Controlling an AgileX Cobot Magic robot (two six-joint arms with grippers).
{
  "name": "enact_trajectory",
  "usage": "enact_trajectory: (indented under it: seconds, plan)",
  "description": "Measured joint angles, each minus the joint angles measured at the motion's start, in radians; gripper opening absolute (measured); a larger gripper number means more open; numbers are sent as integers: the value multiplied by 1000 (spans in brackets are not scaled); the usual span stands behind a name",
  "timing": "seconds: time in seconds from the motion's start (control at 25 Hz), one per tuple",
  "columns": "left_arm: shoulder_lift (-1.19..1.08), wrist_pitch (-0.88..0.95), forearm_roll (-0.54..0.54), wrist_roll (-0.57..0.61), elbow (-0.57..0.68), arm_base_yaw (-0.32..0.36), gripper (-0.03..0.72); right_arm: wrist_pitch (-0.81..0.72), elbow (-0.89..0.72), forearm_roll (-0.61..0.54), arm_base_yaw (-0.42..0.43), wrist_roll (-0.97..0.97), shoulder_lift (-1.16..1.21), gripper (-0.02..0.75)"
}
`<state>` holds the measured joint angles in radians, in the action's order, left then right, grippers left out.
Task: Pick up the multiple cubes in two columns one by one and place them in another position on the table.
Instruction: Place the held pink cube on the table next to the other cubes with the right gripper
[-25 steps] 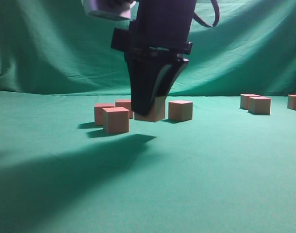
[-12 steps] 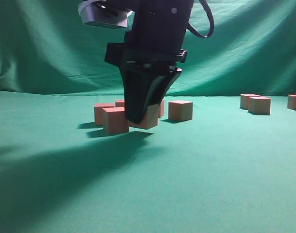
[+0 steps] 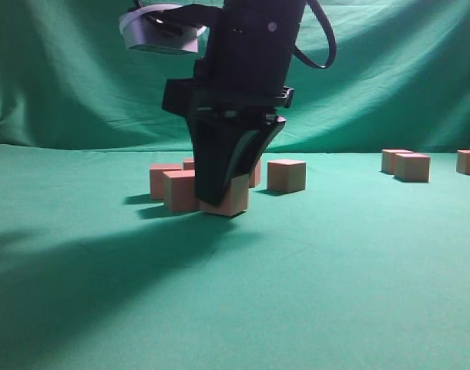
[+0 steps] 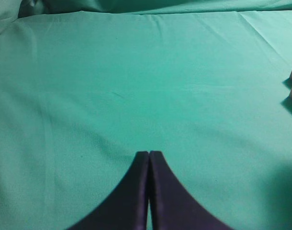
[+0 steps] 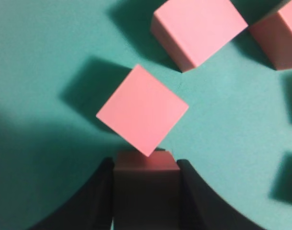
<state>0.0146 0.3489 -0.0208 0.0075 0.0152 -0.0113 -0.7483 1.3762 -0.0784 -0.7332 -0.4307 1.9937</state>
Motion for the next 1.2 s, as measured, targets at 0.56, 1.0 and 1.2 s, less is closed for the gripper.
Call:
enact_trajectory:
  seconds: [0.56,1.0,1.2]
  plan:
    - [0,0,0,0,0,0,0,1,0,0,0,0,0,267]
    - [0,0,0,0,0,0,0,-9,0,0,0,0,0,558]
    - [0,0,0,0,0,0,0,-31,0,0,0,2,-4,592]
